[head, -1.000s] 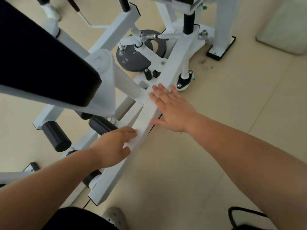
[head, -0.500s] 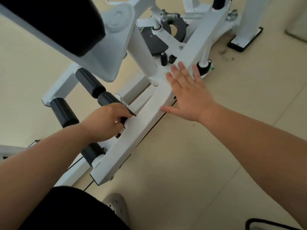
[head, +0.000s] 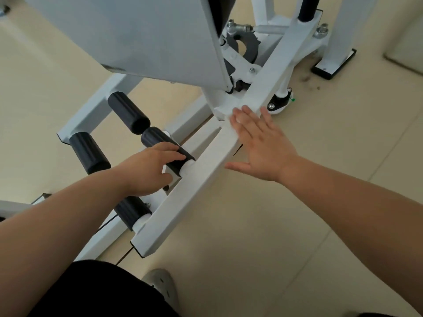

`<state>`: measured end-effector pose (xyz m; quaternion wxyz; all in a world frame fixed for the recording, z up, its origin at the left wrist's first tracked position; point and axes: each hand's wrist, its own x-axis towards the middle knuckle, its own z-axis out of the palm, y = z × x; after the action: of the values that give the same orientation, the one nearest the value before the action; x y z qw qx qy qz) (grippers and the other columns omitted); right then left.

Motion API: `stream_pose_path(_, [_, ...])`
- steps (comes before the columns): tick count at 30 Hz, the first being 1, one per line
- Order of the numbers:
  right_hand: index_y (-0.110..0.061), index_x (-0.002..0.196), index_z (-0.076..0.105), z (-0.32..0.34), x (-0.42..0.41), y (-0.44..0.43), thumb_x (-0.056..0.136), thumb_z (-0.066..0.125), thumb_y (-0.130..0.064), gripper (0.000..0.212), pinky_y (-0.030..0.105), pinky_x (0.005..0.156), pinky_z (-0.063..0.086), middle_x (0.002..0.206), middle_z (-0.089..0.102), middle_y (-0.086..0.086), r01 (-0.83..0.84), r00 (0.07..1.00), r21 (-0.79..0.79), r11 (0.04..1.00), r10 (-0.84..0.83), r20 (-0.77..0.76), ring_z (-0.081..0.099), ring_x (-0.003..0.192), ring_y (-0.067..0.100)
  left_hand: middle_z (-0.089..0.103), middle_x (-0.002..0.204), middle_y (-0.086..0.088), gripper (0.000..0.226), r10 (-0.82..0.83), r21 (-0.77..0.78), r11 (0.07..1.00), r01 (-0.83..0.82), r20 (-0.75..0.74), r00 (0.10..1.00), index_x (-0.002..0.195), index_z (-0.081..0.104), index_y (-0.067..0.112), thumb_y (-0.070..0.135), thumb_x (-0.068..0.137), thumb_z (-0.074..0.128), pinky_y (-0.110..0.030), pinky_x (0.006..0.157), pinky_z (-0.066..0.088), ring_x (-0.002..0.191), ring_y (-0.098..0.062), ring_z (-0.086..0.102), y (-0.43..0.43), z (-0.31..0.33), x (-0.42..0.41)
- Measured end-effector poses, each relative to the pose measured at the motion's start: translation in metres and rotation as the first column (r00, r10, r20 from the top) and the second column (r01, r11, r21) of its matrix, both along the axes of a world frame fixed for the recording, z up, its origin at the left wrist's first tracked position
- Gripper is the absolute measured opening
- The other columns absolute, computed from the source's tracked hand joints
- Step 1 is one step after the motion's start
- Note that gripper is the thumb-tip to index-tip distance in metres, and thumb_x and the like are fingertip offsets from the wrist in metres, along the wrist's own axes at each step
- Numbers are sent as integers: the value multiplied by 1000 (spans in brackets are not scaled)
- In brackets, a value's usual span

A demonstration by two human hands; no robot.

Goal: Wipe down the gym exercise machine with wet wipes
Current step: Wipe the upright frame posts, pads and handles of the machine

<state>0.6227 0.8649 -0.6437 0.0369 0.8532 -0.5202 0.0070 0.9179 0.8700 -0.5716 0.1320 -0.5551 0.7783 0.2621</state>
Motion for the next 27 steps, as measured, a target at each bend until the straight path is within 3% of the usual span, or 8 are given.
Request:
stream_pose_path(3, [-4, 164, 2, -5, 8, 12, 86, 10, -92, 117, 51, 128, -4, 172, 0, 15, 14, 999, 14, 1000, -15, 48, -7, 159, 28, 25, 163, 12, 67, -13, 9, 1000, 13, 9, 1000, 150, 44, 35, 10, 90, 60, -36, 120, 27, 148, -14, 30, 1, 1, 0])
stream_pose_path(9, [-8, 164, -5, -18, 45, 44, 88, 12, -90, 113, 52, 128, -6, 171, -8, 15, -291, 956, 57, 955, 292, -10, -12, 159, 30, 15, 167, 14, 73, -5, 41, 999, 4, 40, 999, 154, 35, 38, 5, 92, 56, -33, 121, 25, 151, -13, 23, 7, 4, 4])
stream_pose_path(11, [-8, 164, -2, -12, 33, 34, 88, 12, -89, 112, 52, 128, -5, 172, -6, 14, -255, 966, 35, 966, 256, -29, -9, 159, 28, 11, 168, 13, 74, 7, 54, 998, -10, 47, 999, 155, 34, 38, 5, 92, 55, -33, 120, 26, 151, -14, 24, 10, 5, 11])
stream_pose_path(14, [-7, 164, 3, -3, 14, 19, 84, 10, -92, 117, 52, 128, -6, 172, -6, 15, -53, 998, 35, 998, 52, 18, -9, 159, 28, 9, 169, 10, 75, 44, 86, 995, -51, 82, 996, 156, 31, 40, 5, 93, 54, -35, 120, 24, 151, -17, 24, 15, 7, 24])
stream_pose_path(17, [-5, 163, -1, -5, 27, 25, 82, 13, -93, 121, 53, 127, -7, 171, -9, 17, 11, 999, 73, 997, -15, 51, -12, 158, 31, 20, 166, 4, 71, 72, 136, 986, -96, 172, 982, 155, 33, 39, 7, 95, 53, -38, 121, 23, 150, -20, 27, 17, 6, 35])
stream_pose_path(20, [-2, 163, -2, -12, 61, 54, 85, 17, -92, 120, 54, 127, -6, 171, -10, 20, -173, 984, 112, 978, 166, 68, -16, 157, 34, 36, 159, 0, 59, 82, 186, 973, -140, 285, 955, 150, 40, 37, 11, 98, 50, -39, 115, 32, 142, -24, 39, 17, 5, 37])
stream_pose_path(23, [-5, 162, -9, -26, 99, 91, 88, 16, -90, 116, 55, 126, -9, 170, -14, 18, -437, 899, 175, 882, 435, 55, -22, 156, 33, 43, 155, -1, 54, 51, 225, 964, -138, 353, 934, 146, 47, 36, 11, 98, 48, -37, 111, 35, 138, -23, 44, 17, 3, 36])
stream_pose_path(27, [-9, 163, -7, -29, 93, 78, 90, 16, -87, 110, 55, 127, -8, 171, -11, 15, -500, 864, 124, 857, 502, 14, -16, 157, 31, 45, 152, 1, 52, 27, 274, 951, -144, 392, 920, 144, 49, 33, 10, 97, 45, -35, 112, 35, 137, -22, 44, 20, 4, 37])
